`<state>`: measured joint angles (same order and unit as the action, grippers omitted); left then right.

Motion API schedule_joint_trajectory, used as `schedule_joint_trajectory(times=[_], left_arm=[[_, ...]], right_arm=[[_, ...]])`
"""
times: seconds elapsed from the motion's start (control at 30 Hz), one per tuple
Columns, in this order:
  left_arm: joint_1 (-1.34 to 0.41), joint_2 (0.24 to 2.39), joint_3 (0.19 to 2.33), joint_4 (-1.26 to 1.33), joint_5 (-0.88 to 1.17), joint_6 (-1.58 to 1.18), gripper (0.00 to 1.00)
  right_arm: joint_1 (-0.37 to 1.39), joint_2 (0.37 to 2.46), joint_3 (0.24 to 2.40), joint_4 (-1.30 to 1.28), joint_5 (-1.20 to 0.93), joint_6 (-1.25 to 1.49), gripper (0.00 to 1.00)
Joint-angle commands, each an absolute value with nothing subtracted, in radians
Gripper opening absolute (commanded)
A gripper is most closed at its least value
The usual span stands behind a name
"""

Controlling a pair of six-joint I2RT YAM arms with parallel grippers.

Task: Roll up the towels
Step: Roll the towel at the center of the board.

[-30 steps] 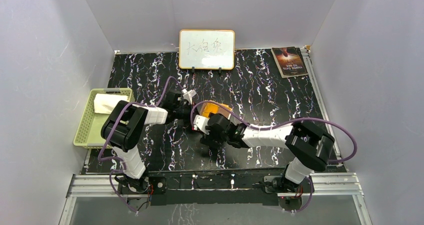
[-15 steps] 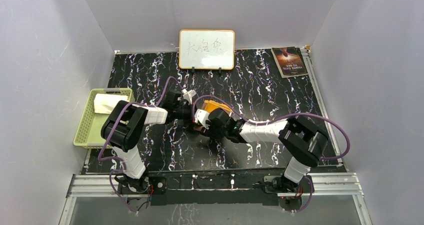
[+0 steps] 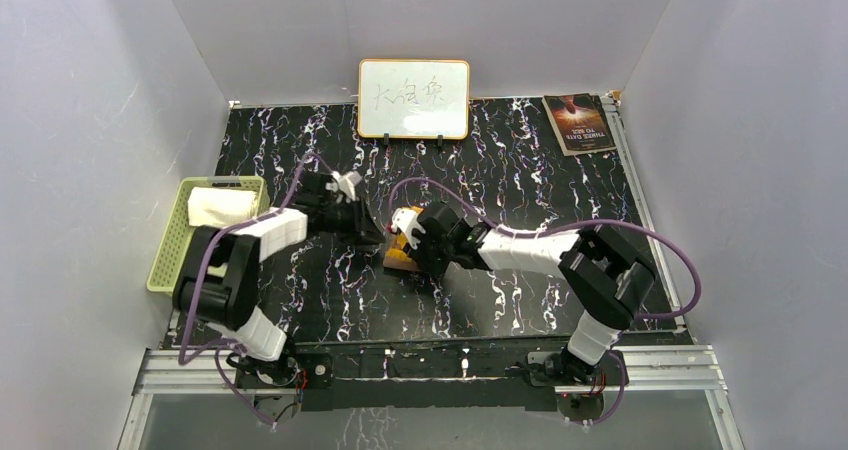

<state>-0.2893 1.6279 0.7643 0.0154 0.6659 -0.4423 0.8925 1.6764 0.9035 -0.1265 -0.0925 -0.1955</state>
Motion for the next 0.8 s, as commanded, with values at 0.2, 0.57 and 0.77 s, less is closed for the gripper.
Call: schedule_joint_trajectory(times=[0.2,0.57,0.77], left_arm=[[-0.151,1.374,0.891,-0.235,0.673,-0.342,0.43],[-0.154,1.328,0.759,-0.073,0.810,-0.430,0.37],[-0.167,1.299,0.722,-0.016,0.846,-0.476,0.36]], right_arm=[[0.743,1.667,1.081,-0.313,-0.716,-0.059,0.10],[0.598,1.883,1.105,-0.247,-1.036,0.144,0.12],[0.594,1.957,1.089,-0.146,-1.137,0.258,0.12]])
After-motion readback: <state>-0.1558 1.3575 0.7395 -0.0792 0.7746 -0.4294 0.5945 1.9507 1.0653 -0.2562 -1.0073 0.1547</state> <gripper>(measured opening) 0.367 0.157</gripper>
